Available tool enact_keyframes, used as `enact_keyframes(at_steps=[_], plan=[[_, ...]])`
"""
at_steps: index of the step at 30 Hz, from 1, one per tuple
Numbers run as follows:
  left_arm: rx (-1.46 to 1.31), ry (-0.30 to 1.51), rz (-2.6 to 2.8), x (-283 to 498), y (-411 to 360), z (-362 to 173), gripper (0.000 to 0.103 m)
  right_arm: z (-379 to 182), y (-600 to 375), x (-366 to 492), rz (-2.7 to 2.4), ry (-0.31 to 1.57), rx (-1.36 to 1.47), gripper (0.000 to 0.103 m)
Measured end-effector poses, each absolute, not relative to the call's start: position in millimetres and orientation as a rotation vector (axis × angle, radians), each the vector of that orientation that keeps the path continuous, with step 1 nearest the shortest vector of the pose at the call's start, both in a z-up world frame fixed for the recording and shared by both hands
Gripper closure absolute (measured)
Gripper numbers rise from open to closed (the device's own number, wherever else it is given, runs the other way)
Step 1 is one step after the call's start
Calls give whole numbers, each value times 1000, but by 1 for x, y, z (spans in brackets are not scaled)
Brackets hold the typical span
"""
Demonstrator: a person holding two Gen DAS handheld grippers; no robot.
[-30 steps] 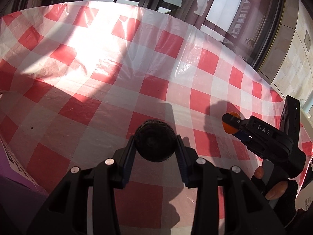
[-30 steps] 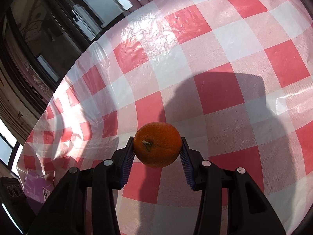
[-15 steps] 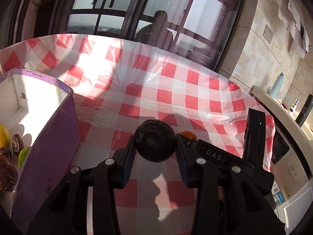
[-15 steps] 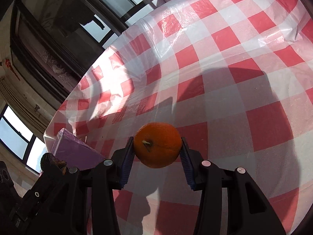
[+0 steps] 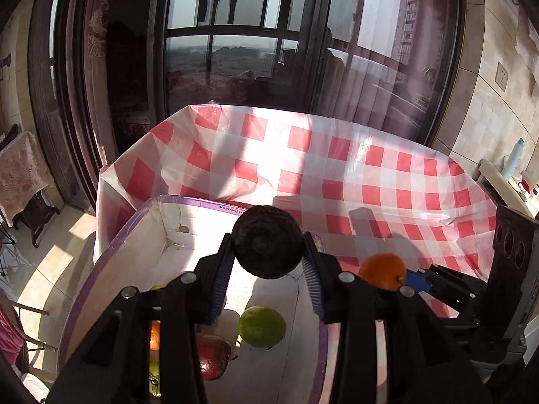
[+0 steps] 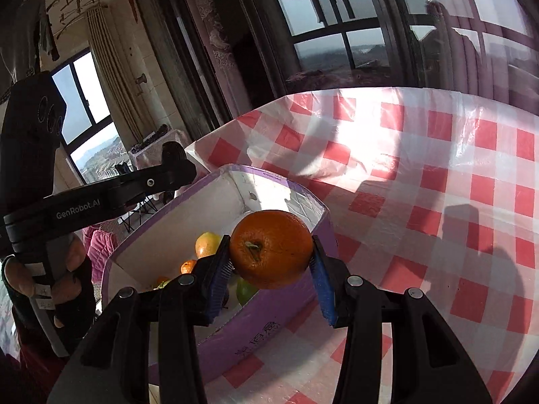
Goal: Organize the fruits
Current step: 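Carry the mandarin and dark fruit with both grippers over the white box, then lower the mandarin and dark fruit into the box and open both grippers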
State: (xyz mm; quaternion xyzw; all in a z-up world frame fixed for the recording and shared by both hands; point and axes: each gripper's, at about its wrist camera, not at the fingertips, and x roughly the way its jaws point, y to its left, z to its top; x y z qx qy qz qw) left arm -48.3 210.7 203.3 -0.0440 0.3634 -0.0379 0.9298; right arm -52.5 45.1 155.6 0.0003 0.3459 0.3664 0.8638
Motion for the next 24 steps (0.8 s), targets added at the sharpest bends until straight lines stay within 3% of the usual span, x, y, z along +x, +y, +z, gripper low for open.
enact_keyframes(at_steps=[5, 11, 24], plan=[[-145, 966, -16, 9, 270, 154, 63, 139, 101, -37, 749, 844, -156, 58], [-108, 1151, 59, 53, 289, 88, 63, 101, 152, -9, 689, 1019, -364, 58], [-109, 1278, 50, 94, 296, 47, 63, 56, 194, 34, 616, 1247, -549, 58]])
